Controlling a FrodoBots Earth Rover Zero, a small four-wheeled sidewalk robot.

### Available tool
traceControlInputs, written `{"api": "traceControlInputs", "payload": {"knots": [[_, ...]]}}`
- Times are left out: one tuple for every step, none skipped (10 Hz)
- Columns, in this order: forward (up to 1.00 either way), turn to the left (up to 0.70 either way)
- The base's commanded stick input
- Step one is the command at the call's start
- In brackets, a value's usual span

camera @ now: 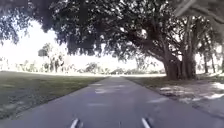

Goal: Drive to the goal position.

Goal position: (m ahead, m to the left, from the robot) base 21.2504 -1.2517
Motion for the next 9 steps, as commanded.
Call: {"api": "traceControlInputs", "payload": {"knots": [[0.85, 0.00], [0.85, 0.00], [0.85, 0.00], [0.85, 0.00], [0.85, 0.00], [0.85, 0.00], [0.85, 0.00], [0.85, 0.00], [0.85, 0.00]]}}
